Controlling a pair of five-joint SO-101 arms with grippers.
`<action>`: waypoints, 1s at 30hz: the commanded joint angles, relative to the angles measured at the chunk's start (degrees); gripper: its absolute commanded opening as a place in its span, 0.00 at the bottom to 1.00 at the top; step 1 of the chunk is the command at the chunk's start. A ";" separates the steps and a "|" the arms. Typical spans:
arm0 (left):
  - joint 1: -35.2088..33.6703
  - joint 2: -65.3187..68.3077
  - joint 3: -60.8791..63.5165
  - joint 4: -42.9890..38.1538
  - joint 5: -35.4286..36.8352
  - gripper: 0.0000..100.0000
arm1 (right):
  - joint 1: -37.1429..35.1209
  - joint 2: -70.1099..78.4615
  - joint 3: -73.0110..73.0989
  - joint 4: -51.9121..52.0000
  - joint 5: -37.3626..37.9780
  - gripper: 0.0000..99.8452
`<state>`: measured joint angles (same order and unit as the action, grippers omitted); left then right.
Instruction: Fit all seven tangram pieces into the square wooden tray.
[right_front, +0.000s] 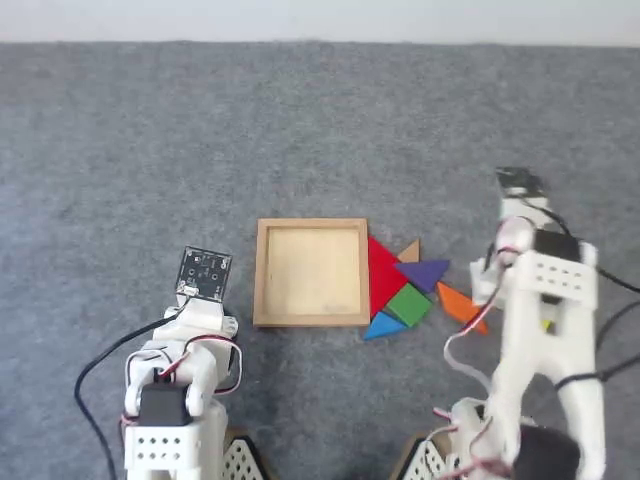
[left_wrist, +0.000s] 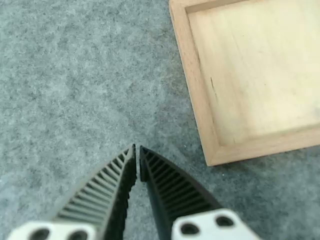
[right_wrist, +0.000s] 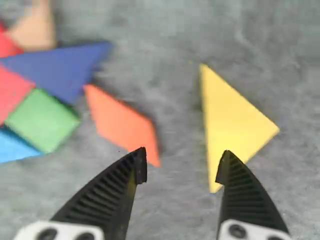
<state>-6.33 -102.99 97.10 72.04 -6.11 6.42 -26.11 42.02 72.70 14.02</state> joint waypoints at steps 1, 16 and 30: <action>-0.18 -1.14 -0.66 0.26 0.53 0.01 | -6.73 -5.93 -3.60 3.03 -2.29 0.22; -0.18 -1.14 -0.66 0.26 0.53 0.01 | 10.07 7.25 -4.22 -5.49 16.18 0.32; -0.18 -1.14 -0.66 0.26 0.53 0.01 | 16.57 25.36 -5.36 -18.33 21.36 0.32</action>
<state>-6.33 -102.99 97.10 72.04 -6.11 22.15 -1.67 40.44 56.35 34.33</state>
